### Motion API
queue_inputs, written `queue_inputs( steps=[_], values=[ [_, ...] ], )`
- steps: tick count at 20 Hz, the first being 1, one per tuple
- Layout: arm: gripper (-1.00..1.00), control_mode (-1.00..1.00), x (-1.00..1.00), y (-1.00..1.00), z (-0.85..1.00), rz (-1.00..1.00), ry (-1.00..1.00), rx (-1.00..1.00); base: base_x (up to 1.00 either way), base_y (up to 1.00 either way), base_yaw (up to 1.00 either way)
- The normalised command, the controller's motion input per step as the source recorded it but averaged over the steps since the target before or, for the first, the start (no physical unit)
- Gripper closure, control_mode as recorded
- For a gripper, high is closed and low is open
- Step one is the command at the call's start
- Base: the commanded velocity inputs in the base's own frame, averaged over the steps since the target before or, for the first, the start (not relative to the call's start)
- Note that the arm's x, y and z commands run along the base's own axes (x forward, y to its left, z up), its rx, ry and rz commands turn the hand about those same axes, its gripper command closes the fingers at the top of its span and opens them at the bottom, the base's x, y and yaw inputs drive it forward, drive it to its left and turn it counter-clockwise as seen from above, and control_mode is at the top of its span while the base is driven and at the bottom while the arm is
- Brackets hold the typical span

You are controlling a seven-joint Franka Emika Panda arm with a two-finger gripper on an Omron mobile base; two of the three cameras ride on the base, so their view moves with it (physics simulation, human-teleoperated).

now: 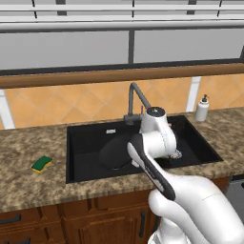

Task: Pick the pan and sponge and place them into the sink. Then turn on the water.

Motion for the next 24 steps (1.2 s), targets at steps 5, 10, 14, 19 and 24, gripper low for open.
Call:
queue_inputs(
  steps=[5, 10, 14, 19, 24],
  values=[
    [1.00, -1.00, 0.53, 0.50, -0.02, 0.02, 0.08, -0.05, 0.00, 0.00, 0.00],
    [1.00, -1.00, 0.43, 0.22, -0.14, 0.02, 0.11, -0.10, 0.00, 0.00, 0.00],
    [1.00, -1.00, 0.36, 0.00, -0.26, 0.04, 0.05, -0.07, 0.00, 0.00, 0.00],
    [1.00, -1.00, 0.42, 0.24, -0.42, 0.03, 0.01, -0.08, 0.00, 0.00, 0.00],
    [1.00, -1.00, 0.52, 0.28, -0.35, 0.02, 0.00, -0.06, 0.00, 0.00, 0.00]
  ],
)
